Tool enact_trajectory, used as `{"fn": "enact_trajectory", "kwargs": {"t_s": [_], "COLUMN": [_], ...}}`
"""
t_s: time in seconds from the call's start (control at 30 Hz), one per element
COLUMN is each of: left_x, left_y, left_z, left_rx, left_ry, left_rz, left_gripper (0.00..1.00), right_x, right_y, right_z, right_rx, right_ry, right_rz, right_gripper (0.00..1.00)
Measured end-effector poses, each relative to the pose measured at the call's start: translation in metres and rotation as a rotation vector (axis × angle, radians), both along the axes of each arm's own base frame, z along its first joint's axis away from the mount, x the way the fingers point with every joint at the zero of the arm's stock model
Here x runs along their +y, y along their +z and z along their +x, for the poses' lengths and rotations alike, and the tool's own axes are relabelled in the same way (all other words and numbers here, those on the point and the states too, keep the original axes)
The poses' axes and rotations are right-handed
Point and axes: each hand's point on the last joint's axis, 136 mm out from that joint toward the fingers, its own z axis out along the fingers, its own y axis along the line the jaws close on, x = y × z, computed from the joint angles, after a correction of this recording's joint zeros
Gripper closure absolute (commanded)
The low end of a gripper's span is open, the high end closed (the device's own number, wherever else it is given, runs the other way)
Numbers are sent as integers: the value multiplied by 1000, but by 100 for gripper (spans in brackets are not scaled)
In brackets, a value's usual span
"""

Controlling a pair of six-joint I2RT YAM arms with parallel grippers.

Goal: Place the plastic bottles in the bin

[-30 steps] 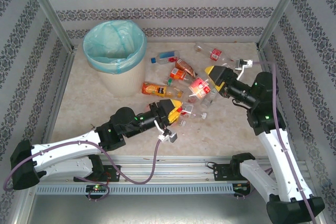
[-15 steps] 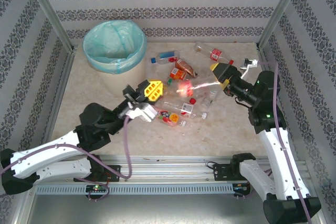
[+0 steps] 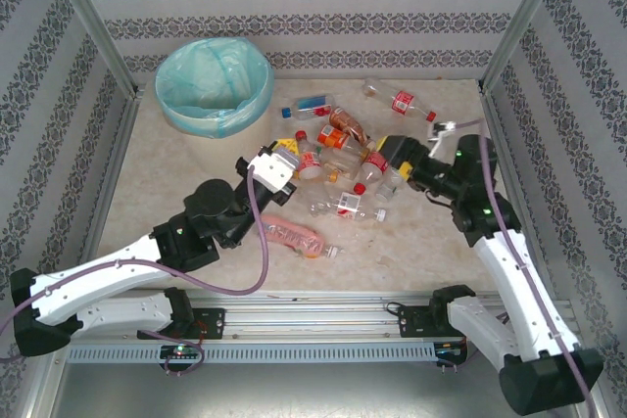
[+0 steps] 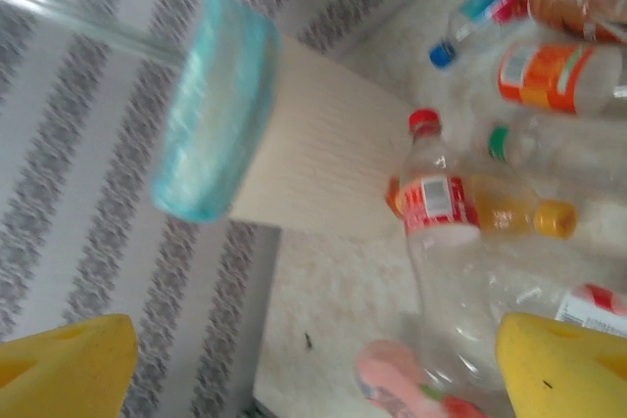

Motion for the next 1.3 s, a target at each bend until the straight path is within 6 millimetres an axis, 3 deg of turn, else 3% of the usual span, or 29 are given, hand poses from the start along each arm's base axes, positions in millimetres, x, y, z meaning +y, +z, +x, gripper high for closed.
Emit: {"fn": "enact_trajectory", "kwargs": {"t_s": [0.13, 0.27, 0.4, 0.57, 0.8, 0.93, 1.17, 1.3], "left_x": [44, 81, 95, 101, 104, 107, 116, 128], "left_y": [-107, -193, -242, -290, -328, -333, -314, -294], "left_z": [4, -14, -26, -27, -26, -25, -18, -16], "left_rx": [314, 535, 666, 808, 929, 949, 902, 839], "left_ry": [172, 288, 349, 417, 461, 466, 471, 490], "left_rz": [-106, -200, -284, -352, -420, -454, -541, -569], "left_gripper": [100, 100, 100, 100, 100, 100, 100, 100], "right_x": [57, 84, 100, 136, 160, 172, 205, 218], "right_y": [-49, -95, -123, -128, -136, -147, -157, -186], "right_z": [-28, -46, -43, -38, -67, -108, -210, -228], "right_rx": [41, 63, 74, 40, -6, -58, -230, -222], "right_ry": [199, 313, 358, 435, 567, 723, 1047, 1098], "right_rz": [-198, -392, -540, -605, -615, -629, -667, -767], "right_gripper": [9, 10, 11, 13, 14, 12, 8, 7]}}
